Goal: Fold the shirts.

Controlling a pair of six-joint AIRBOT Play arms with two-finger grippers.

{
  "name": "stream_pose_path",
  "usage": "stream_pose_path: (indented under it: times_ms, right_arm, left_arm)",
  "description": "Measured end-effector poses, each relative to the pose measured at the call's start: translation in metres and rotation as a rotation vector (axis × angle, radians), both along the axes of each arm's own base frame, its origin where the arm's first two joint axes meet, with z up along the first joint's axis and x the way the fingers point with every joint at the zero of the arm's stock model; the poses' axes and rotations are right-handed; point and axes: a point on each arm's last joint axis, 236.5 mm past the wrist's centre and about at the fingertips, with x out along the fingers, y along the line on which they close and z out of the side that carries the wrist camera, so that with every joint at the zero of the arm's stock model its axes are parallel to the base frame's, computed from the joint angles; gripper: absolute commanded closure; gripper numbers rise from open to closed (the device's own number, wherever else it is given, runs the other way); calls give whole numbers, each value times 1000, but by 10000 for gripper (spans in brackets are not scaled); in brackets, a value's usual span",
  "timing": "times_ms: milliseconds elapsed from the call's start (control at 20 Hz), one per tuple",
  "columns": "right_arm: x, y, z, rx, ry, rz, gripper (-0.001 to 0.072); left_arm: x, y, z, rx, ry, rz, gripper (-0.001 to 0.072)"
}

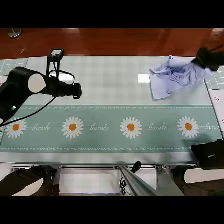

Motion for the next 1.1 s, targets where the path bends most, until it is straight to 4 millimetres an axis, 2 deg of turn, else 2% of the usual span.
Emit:
stream_pose_path:
  times_ms: [50,150,200,300,400,500,600,650,750,800,900,1100]
  right_arm:
    - [-4,15,39,-25,-77,36,695]
    - [-23,49,130,-79,-272,94,695]
    - [-36,63,170,-104,-362,110,695]
    - [-71,81,243,-143,-532,112,695]
    - [-110,97,295,-149,-650,113,695]
    - [-142,109,319,-158,-697,131,695]
    - [-163,122,318,-160,-672,176,695]
    - [-169,129,309,-157,-635,209,695]
    - [-180,154,278,-133,-529,313,695]
    - [-186,173,260,-112,-474,383,695]
    - [-197,217,224,-75,-379,519,695]
    - [-221,302,136,-90,-199,734,694]
  left_arm:
    - [0,-1,10,-3,0,-2,25]
    - [1,-3,40,-13,-26,-15,25]
    - [2,-3,59,-18,-49,-23,26]
    - [3,-5,108,-45,-134,-37,25]
    - [-1,-4,167,-84,-250,-45,25]
    - [-14,1,223,-125,-371,-48,25]
    - [-34,9,267,-148,-472,-63,25]
    - [-44,13,284,-157,-516,-68,25]
    - [-64,20,304,-163,-561,-76,25]
    - [-72,23,309,-163,-571,-80,26]
    - [-84,28,307,-151,-551,-85,27]
    - [-96,34,288,-115,-477,-91,29]
